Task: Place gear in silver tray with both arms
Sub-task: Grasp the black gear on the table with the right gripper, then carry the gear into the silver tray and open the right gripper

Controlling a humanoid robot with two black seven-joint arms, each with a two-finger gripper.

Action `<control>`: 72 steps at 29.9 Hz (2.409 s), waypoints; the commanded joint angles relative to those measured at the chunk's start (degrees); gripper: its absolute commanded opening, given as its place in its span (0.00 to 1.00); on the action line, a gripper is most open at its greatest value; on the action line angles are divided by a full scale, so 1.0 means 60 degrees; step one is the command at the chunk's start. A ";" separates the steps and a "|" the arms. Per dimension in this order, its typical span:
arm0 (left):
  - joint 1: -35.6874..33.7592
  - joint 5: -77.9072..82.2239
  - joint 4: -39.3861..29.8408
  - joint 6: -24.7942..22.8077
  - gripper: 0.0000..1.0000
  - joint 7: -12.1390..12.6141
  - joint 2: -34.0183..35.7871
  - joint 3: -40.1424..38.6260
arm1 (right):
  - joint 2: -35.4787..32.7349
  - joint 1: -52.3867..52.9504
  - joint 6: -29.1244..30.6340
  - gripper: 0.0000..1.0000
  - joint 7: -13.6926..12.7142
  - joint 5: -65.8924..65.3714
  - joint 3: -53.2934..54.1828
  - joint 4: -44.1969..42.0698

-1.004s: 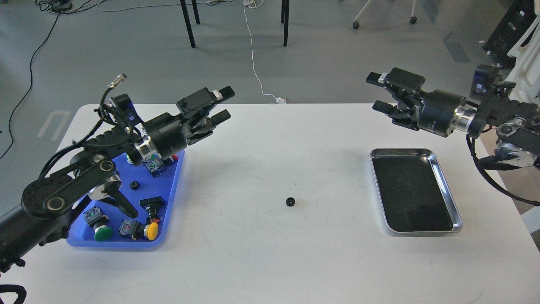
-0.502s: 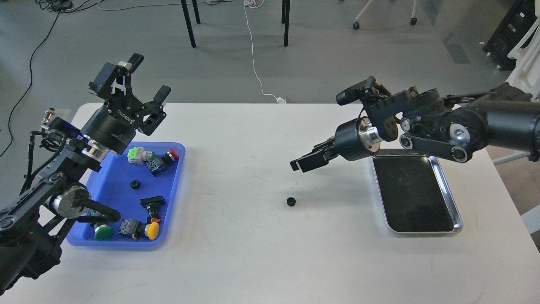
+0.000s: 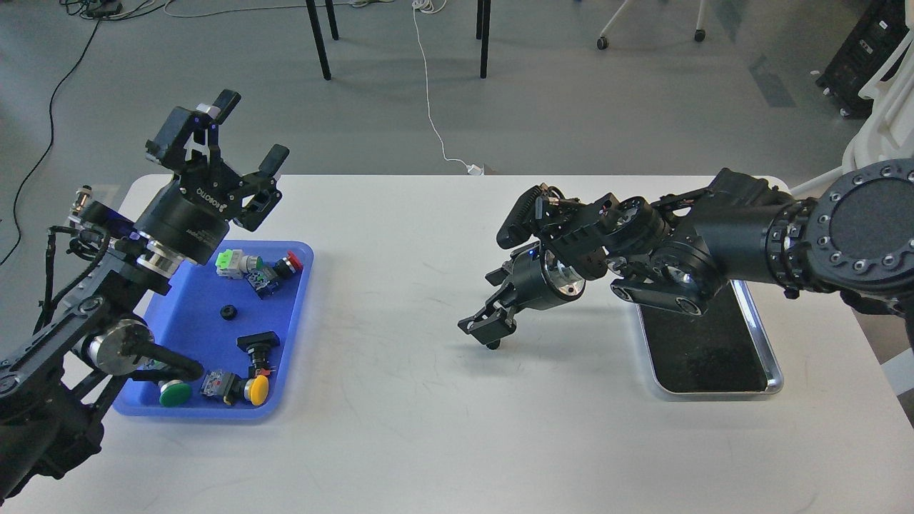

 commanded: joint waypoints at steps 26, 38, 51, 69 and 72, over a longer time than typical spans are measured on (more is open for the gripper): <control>0.0411 0.0028 -0.0024 -0.0011 0.98 0.0000 -0.0062 -0.0261 | 0.0002 -0.0856 -0.0480 0.47 0.0000 0.0061 -0.0268 -0.0023; 0.0412 0.0028 -0.0024 0.0004 0.98 0.0000 -0.0062 -0.0276 | 0.0002 -0.0842 -0.0480 0.19 0.0000 0.0046 -0.0298 -0.0023; 0.0426 0.0028 -0.0024 0.0004 0.98 0.0000 -0.0106 -0.0276 | 0.0002 -0.0169 -0.0480 0.19 0.0000 0.0105 -0.0268 0.0167; 0.0426 0.0028 -0.0185 -0.0011 0.98 0.0000 -0.0282 -0.0261 | -0.4434 0.1239 -0.0392 0.19 0.0000 -0.1418 -0.0780 0.1852; 0.0412 0.0028 -0.0229 0.0004 0.98 0.0000 -0.0282 -0.0261 | -0.5167 0.1092 -0.0392 0.19 0.0000 -0.1477 -0.1132 0.1837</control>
